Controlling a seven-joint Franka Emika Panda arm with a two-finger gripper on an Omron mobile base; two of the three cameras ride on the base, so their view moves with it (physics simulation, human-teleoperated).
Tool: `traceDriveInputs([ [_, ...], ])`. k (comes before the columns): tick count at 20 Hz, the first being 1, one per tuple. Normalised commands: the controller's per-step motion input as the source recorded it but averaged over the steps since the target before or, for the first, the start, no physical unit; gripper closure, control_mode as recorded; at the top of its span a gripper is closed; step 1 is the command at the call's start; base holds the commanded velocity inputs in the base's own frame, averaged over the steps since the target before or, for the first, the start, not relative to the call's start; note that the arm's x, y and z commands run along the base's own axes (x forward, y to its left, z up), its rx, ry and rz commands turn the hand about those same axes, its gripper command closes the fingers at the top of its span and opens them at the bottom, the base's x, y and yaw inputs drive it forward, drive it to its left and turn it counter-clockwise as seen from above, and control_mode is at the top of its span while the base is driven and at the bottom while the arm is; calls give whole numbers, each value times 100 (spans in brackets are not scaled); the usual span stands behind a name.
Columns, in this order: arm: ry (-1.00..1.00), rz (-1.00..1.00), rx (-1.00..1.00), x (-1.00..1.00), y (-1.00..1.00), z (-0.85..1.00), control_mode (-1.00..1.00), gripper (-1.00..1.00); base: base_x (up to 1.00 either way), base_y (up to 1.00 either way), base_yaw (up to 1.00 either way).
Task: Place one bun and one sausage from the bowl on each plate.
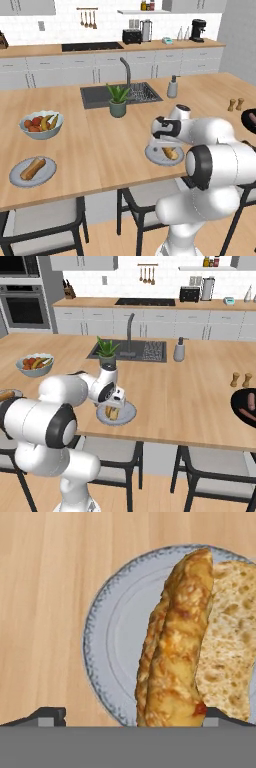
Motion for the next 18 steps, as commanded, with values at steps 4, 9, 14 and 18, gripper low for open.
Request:
traceDriveInputs([
  [4,1,0,1,64,-30,0,-100,-100,0,0,0],
  [9,7,0,3,43,-17,0,-100,-100,0,0,0],
  [14,1,4,1,-60,29,0,-100,-100,0,0,0],
  [18,1,4,0,-55,53,0,-100,-100,0,0,0],
])
